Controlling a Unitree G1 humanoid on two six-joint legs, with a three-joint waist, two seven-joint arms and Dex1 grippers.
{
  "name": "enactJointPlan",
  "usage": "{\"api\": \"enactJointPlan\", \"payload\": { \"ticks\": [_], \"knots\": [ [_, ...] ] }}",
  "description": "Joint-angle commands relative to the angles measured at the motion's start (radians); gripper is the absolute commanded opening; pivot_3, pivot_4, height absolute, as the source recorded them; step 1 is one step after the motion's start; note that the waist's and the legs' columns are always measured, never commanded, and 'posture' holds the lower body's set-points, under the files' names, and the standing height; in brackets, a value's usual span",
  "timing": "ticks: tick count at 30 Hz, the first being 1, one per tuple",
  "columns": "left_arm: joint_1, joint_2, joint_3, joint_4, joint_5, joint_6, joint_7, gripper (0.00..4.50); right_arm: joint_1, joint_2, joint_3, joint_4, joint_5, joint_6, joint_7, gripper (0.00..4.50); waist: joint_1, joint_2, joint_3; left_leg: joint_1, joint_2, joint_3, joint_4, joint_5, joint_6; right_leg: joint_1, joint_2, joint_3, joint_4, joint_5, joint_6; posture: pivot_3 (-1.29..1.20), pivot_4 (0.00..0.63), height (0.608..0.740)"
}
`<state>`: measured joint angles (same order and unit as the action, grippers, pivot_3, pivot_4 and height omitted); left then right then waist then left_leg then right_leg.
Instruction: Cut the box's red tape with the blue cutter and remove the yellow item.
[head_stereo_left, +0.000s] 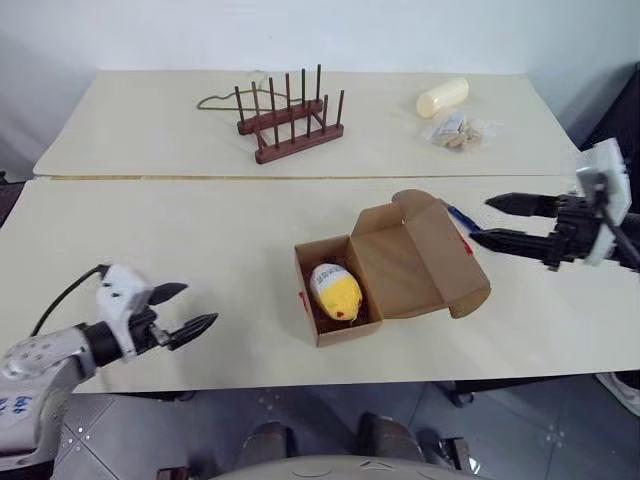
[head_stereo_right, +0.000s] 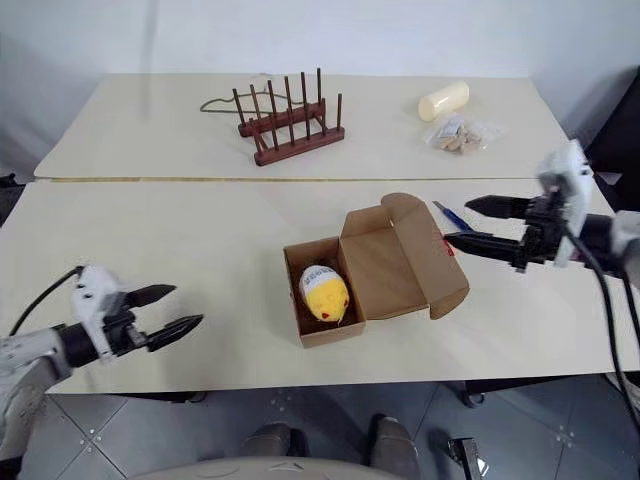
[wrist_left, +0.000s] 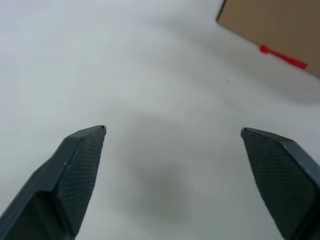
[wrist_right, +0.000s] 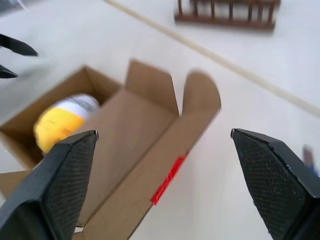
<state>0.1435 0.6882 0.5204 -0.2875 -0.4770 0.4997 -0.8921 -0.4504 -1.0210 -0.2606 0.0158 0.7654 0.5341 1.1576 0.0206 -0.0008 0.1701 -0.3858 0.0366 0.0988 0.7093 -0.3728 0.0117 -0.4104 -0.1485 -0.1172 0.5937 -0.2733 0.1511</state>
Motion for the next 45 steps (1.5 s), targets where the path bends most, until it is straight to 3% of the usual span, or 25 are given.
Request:
{"api": "enactJointPlan", "payload": {
  "ticks": [1, 3, 7, 11, 13, 15, 17, 19, 22, 26, 30, 37, 40, 45],
  "knots": [
    [0.070, 0.030, 0.135, 0.117, -0.014, -0.154, -0.097, 4.47, 0.024, 0.069, -0.039, -0.012, -0.080, -0.307, 0.147, 4.50, -0.006, 0.000, 0.000, 0.000, 0.000, 0.000, 0.000, 0.000, 0.000, 0.000, 0.000, 0.000, 0.000, 0.000, 0.000, 0.00, 0.150, 0.740],
    [0.103, 0.053, 0.169, 0.164, -0.025, -0.177, -0.142, 4.47, 0.050, 0.055, -0.005, -0.063, -0.065, -0.300, 0.256, 4.50, -0.012, 0.002, 0.001, 0.000, 0.000, 0.001, -0.001, 0.000, 0.000, 0.000, 0.000, 0.000, 0.000, 0.000, 0.000, 0.00, 0.150, 0.740],
    [0.113, 0.095, 0.212, 0.121, -0.104, -0.118, -0.171, 4.47, 0.067, 0.124, -0.001, -0.135, -0.069, -0.355, 0.241, 4.50, -0.015, 0.001, 0.001, 0.000, 0.000, 0.001, -0.001, 0.000, 0.000, 0.000, 0.000, 0.000, 0.000, 0.000, 0.000, 0.00, 0.150, 0.740],
    [0.066, 0.170, 0.159, -0.017, -0.195, 0.007, -0.168, 4.47, 0.177, 0.140, 0.013, -0.171, -0.118, -0.425, 0.285, 4.50, 0.001, 0.001, 0.001, 0.000, 0.000, -0.001, -0.001, 0.000, 0.000, 0.000, -0.001, 0.000, 0.001, 0.000, 0.000, 0.00, 0.150, 0.740],
    [0.011, 0.279, 0.094, -0.118, -0.337, 0.199, -0.173, 4.47, 0.180, 0.147, -0.008, -0.201, -0.097, -0.404, 0.243, 4.50, 0.004, 0.000, 0.001, 0.000, 0.000, -0.001, -0.001, 0.000, 0.000, 0.000, -0.001, 0.000, 0.001, 0.000, 0.000, 0.00, 0.150, 0.740],
    [-0.153, 0.405, -0.061, -0.180, -0.391, 0.326, -0.167, 4.47, 0.159, 0.135, -0.035, -0.218, -0.077, -0.372, 0.206, 4.50, 0.007, 0.004, 0.004, 0.000, 0.000, -0.001, 0.002, 0.000, 0.000, 0.000, -0.001, 0.001, 0.003, 0.000, -0.001, 0.00, 0.150, 0.740],
    [-0.378, 0.447, -0.231, -0.185, -0.386, 0.377, -0.162, 4.47, 0.148, 0.123, -0.049, -0.226, -0.069, -0.349, 0.191, 4.50, 0.004, 0.005, 0.004, 0.000, 0.000, -0.001, 0.006, 0.000, 0.000, 0.000, -0.001, 0.002, 0.005, 0.000, -0.001, 0.00, 0.150, 0.740],
    [-0.619, 0.415, -0.396, -0.152, -0.364, 0.432, -0.168, 4.47, 0.144, 0.117, -0.050, -0.246, -0.060, -0.328, 0.180, 4.50, 0.003, 0.006, 0.004, 0.002, -0.001, -0.001, 0.005, 0.000, 0.000, 0.002, -0.001, 0.004, 0.007, 0.000, -0.001, 0.00, 0.150, 0.740],
    [-0.947, 0.279, -0.657, -0.063, -0.246, 0.498, -0.154, 4.47, 0.135, 0.123, -0.052, -0.290, -0.019, -0.276, 0.146, 4.50, 0.004, 0.006, 0.004, 0.004, -0.001, 0.000, 0.005, 0.000, 0.000, 0.001, 0.000, 0.004, 0.010, 0.000, -0.002, 0.00, 0.150, 0.740],
    [-1.212, 0.118, -0.966, 0.077, -0.074, 0.508, -0.223, 4.47, 0.134, 0.127, -0.044, -0.341, 0.003, -0.224, 0.098, 4.50, 0.003, 0.005, 0.005, 0.003, -0.002, 0.002, 0.004, 0.000, 0.000, 0.000, 0.000, 0.004, 0.011, 0.000, -0.002, 0.00, 0.150, 0.740],
    [-1.326, 0.023, -1.174, 0.239, 0.135, 0.420, -0.240, 4.47, 0.156, 0.144, -0.046, -0.403, 0.017, -0.199, 0.046, 4.50, 0.004, 0.004, 0.005, 0.002, -0.002, 0.002, 0.005, 0.000, 0.000, -0.001, 0.000, 0.004, 0.008, 0.000, -0.002, 0.00, 0.150, 0.740],
    [-1.386, -0.087, -1.272, 0.374, 0.270, 0.351, -0.328, 4.47, 0.208, 0.169, -0.067, -0.499, 0.047, -0.165, -0.050, 4.50, 0.008, 0.003, 0.006, -0.001, -0.002, 0.002, 0.006, 0.000, 0.001, -0.003, 0.000, 0.004, 0.008, 0.000, -0.002, 0.00, 0.150, 0.740],
    [-1.397, -0.128, -1.258, 0.417, 0.295, 0.331, -0.340, 4.47, 0.215, 0.173, -0.065, -0.513, 0.048, -0.160, -0.073, 4.50, 0.013, 0.002, 0.007, -0.001, -0.002, 0.001, 0.007, 0.000, 0.001, -0.002, 0.000, 0.004, 0.008, 0.000, -0.002, 0.00, 0.150, 0.740],
    [-1.389, -0.149, -1.257, 0.438, 0.339, 0.298, -0.373, 3.00, 0.215, 0.185, -0.047, -0.524, 0.044, -0.164, -0.099, 4.50, 0.011, 0.002, 0.007, -0.001, -0.002, 0.001, 0.007, 0.000, 0.001, -0.002, 0.000, 0.004, 0.009, 0.000, -0.002, 0.00, 0.150, 0.740]
  ]
}}
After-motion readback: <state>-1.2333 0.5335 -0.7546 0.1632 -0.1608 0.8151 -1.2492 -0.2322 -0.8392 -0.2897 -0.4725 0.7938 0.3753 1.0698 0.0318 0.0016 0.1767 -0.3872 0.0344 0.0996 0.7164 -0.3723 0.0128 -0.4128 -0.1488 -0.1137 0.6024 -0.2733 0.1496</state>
